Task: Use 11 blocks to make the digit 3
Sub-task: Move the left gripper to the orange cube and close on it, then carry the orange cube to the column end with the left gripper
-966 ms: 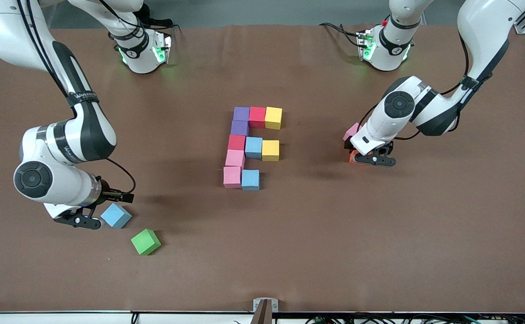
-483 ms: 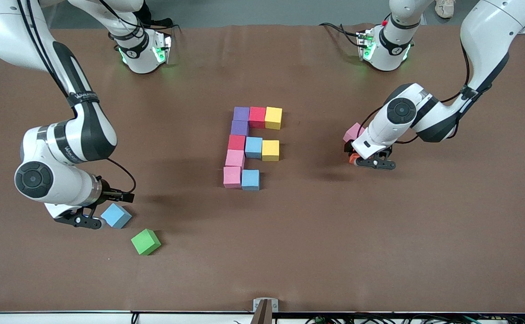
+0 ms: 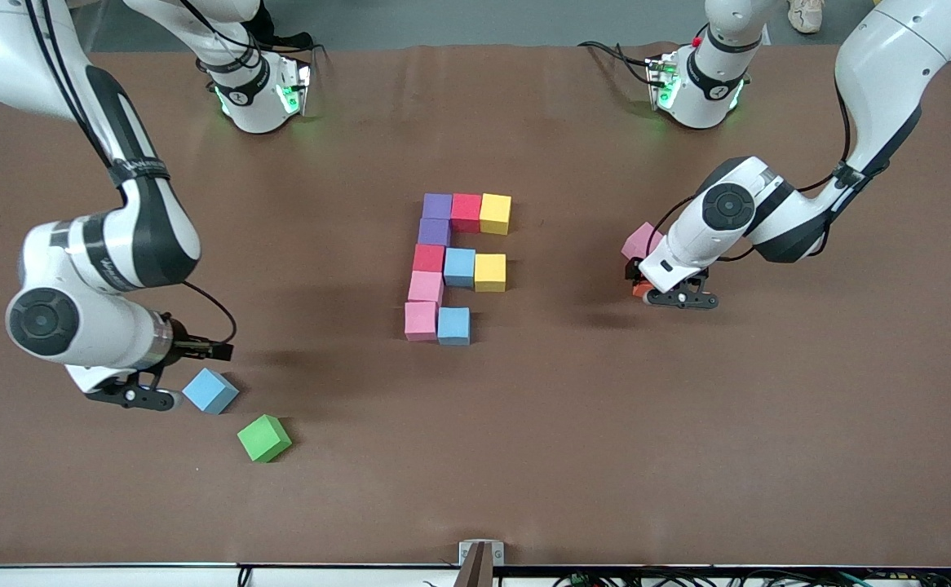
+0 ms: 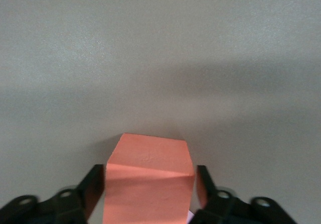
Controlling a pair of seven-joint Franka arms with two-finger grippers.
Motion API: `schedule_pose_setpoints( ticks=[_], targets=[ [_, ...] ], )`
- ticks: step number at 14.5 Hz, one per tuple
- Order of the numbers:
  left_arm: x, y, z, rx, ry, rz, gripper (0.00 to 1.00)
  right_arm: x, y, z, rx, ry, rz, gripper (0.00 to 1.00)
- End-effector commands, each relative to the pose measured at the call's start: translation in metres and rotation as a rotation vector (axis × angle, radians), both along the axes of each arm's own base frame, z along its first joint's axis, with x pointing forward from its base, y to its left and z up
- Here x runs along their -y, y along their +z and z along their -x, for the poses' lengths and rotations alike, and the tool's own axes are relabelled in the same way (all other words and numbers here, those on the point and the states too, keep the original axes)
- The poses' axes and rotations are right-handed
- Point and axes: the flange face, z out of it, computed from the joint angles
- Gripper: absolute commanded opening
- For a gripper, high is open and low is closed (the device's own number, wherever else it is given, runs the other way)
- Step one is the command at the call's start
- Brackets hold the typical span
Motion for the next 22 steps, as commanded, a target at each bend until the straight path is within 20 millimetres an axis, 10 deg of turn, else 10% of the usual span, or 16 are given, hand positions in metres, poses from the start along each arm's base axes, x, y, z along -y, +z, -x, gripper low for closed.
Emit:
schedule_pose_setpoints(
  ticks=[1,5,12,17,22],
  targets=[
    [0.0,-0.001,-0.003,0.015,0.055,-0.004,0.44,0.025,0.042,0.014,-0.023,0.045,-0.011,1.0],
    [0.024,0.009,-0.021,0.035,0.269,0.023,0.31,0.042,0.095,0.016,-0.077,0.015,-0.053,1.0],
    [0.136,0.014,-0.075,0.048,0.803,0.039,0.31,0.083,0.178,0.025,-0.074,0.112,-0.091,1.0],
    [0.201,0.026,-0.103,0.01,1.22,0.081,0.31,0.11,0.197,0.028,-0.03,0.077,-0.087,1.0],
    [0.258,0.012,-0.079,-0.018,1.509,0.034,0.31,0.096,0.208,0.027,-0.003,0.085,-0.094,1.0]
  ],
)
